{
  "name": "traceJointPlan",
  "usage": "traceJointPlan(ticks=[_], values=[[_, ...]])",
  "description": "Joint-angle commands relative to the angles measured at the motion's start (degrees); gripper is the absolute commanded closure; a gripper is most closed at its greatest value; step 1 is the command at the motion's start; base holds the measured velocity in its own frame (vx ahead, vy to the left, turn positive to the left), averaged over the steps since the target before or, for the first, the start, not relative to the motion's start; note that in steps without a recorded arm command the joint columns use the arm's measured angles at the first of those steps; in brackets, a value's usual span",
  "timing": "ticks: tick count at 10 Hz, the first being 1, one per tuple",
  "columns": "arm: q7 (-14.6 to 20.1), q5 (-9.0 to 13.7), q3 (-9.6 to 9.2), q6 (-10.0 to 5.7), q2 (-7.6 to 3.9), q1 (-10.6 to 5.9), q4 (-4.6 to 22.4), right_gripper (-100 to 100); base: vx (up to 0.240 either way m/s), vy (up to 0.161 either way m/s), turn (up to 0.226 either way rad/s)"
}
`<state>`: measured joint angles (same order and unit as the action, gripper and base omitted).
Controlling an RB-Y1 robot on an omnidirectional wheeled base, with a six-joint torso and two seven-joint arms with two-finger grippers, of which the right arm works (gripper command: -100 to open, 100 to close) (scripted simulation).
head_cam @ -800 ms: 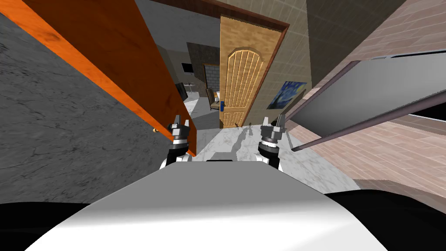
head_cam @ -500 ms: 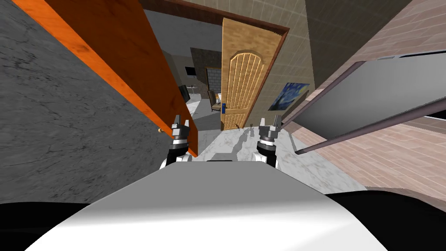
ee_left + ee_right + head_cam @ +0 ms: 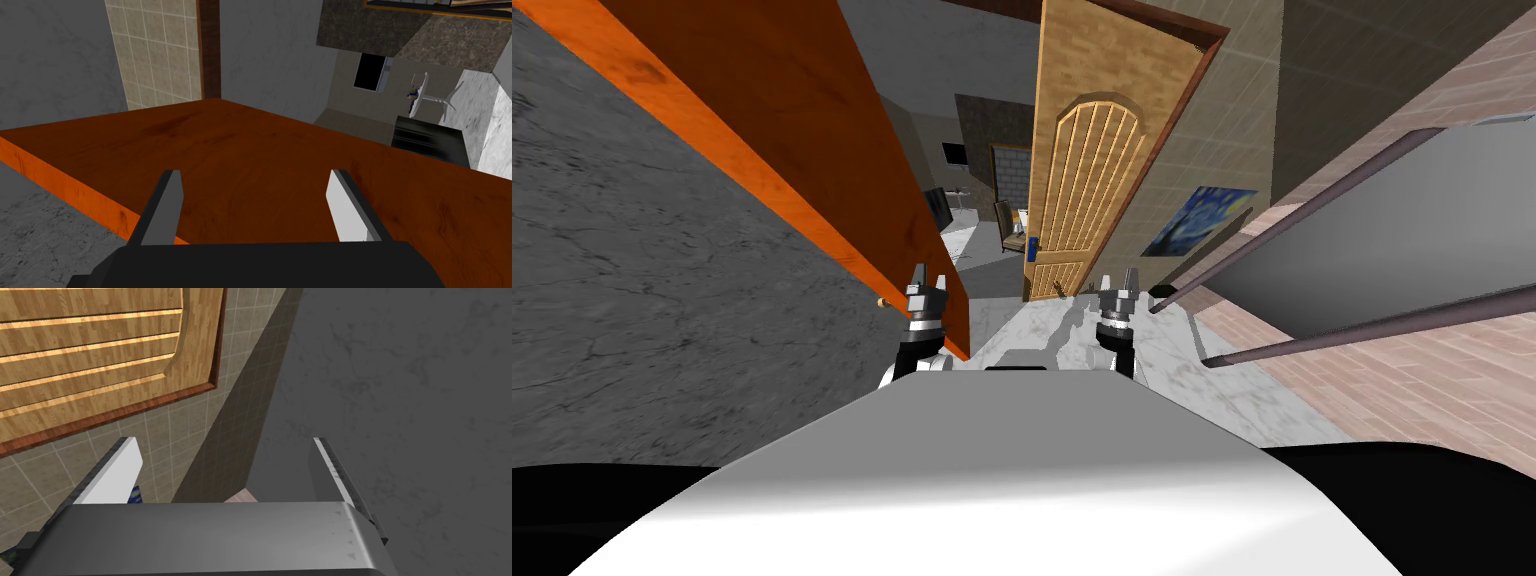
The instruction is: Pull the door open
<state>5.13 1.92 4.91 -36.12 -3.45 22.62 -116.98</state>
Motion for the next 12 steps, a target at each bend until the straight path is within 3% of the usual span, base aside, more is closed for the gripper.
traceJointPlan(ticks=[1,6,7,9,10,12], values=[[-0.44,0.3,0.27,0.3,-0.35,-1.86,2.86,-100,0.07,-0.006,0.087],[-1.39,1.59,1.38,0.93,-1.76,-7.18,11.53,-100,0.086,0.001,0.089],[-1.39,1.59,1.38,0.93,-1.76,-7.18,12.11,-100,0.068,-0.009,0.025],[-1.82,2.16,1.88,1.21,-2.35,-9.57,15.98,-100,0.063,-0.002,0.077],[-1.82,2.16,1.88,1.21,-2.35,-9.57,16.25,-100,0.066,-0.002,0.041],[-2.25,2.75,2.38,1.49,-2.95,-11.98,20.44,-100,0.069,-0.003,0.108]])
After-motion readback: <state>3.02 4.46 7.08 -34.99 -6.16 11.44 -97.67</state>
